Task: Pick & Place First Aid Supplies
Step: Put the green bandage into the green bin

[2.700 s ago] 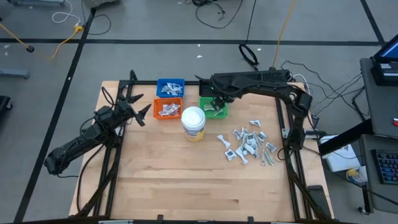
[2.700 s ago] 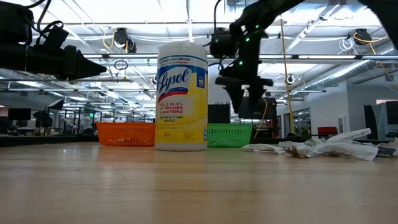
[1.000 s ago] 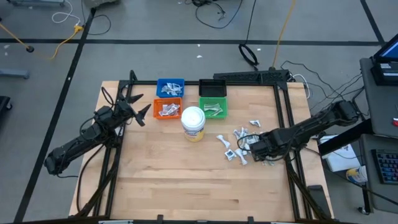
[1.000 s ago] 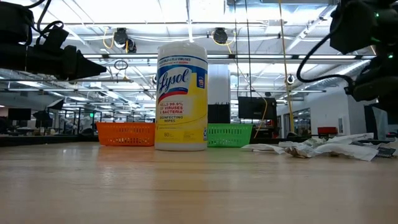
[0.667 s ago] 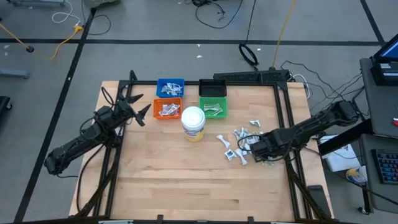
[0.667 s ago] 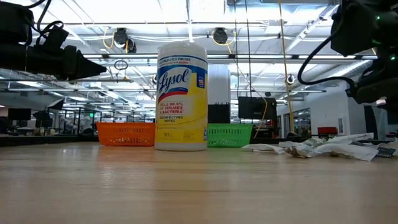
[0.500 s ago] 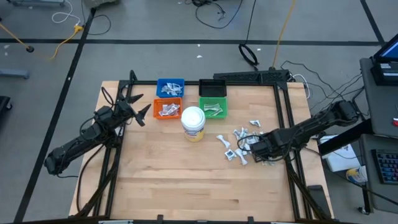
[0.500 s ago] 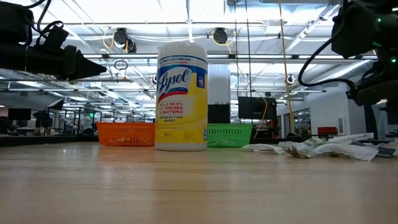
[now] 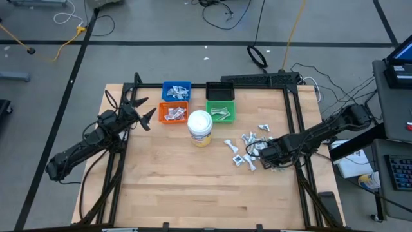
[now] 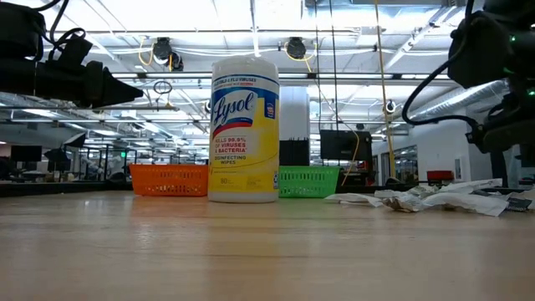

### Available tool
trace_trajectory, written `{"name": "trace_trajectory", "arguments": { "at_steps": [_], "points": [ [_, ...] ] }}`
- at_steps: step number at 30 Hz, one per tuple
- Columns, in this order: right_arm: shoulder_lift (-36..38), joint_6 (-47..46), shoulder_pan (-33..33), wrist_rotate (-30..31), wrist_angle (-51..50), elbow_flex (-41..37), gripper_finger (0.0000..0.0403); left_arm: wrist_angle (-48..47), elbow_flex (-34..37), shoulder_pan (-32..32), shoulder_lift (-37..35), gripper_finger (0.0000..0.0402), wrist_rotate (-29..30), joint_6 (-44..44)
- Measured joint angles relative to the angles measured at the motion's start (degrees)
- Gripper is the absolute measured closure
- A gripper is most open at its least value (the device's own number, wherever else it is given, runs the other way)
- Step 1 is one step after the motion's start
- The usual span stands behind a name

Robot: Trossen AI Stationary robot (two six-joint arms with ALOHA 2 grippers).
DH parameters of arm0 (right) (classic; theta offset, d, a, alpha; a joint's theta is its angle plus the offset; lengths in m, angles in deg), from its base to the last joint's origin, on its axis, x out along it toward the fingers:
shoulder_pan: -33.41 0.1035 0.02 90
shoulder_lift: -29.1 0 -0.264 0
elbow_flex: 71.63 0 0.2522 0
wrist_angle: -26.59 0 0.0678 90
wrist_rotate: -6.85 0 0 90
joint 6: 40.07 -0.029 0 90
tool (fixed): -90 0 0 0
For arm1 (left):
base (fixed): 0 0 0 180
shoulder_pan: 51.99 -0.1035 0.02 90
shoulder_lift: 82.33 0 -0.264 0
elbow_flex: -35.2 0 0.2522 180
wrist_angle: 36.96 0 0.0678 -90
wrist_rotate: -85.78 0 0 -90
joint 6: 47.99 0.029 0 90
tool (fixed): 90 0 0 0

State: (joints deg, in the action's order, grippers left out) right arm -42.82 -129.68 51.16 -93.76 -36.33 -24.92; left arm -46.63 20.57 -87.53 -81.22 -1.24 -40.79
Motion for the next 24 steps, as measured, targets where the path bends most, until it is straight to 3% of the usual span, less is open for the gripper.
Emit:
{"name": "trace_trajectory", "arguments": {
  "at_steps": [4,10,24],
  "points": [
    [0.0,-1.1,0.0,0.0,0.0,0.0,0.0388,0.0,0.0,0.0,0.0,0.0091,0.0,0.0],
    [-0.1,1.4,-1.5,1.2,-9.5,3.5,0.0397,0.0,0.0,0.0,0.0,0.0092,0.0,0.0],
    [-7.9,39.1,-18.8,10.6,-22.7,18.5,0.0401,0.0,0.0,0.0,0.0,0.0091,0.0,0.0]
  ]
}}
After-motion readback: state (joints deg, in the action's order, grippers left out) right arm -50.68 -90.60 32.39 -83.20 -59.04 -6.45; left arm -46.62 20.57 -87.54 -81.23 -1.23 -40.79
